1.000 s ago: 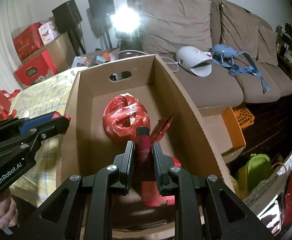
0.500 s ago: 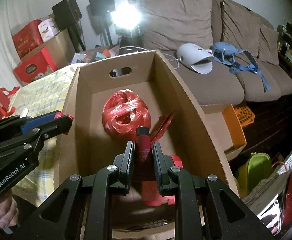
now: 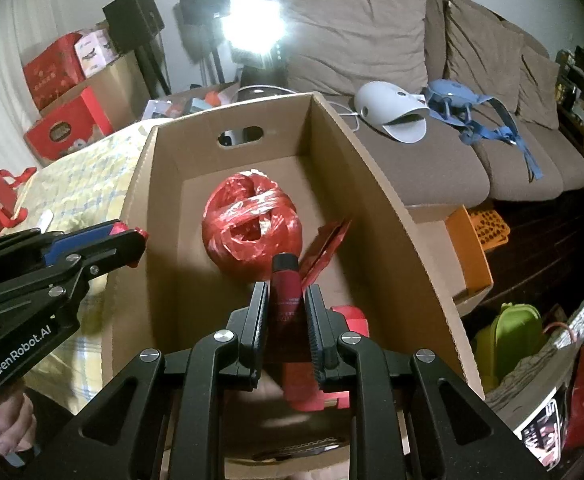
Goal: Organize objects
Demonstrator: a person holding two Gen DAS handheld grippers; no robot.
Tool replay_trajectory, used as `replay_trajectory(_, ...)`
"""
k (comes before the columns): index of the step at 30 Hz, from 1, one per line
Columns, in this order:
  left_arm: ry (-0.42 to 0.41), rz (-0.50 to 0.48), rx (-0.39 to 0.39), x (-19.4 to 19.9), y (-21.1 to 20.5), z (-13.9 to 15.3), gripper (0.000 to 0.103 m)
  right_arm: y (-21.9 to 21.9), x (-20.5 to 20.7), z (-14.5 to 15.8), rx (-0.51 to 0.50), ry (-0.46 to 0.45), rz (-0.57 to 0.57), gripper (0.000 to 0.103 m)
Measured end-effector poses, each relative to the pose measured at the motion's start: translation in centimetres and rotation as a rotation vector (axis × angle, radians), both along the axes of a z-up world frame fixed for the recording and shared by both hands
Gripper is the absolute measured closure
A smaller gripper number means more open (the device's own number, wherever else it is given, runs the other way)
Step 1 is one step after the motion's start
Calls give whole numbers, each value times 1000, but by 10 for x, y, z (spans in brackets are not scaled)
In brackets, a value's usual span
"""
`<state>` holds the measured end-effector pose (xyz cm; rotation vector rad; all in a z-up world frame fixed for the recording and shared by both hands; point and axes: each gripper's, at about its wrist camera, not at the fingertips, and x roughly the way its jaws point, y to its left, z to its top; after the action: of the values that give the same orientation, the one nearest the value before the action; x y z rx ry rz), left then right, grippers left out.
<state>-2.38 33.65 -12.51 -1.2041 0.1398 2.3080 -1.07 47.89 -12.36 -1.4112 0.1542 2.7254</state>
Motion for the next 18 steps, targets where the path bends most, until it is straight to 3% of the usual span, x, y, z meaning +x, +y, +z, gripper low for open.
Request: replay_trajectory(18,-25,2,7,-4,-1,-11,89,-2,-3,-8,2,-25,7,85)
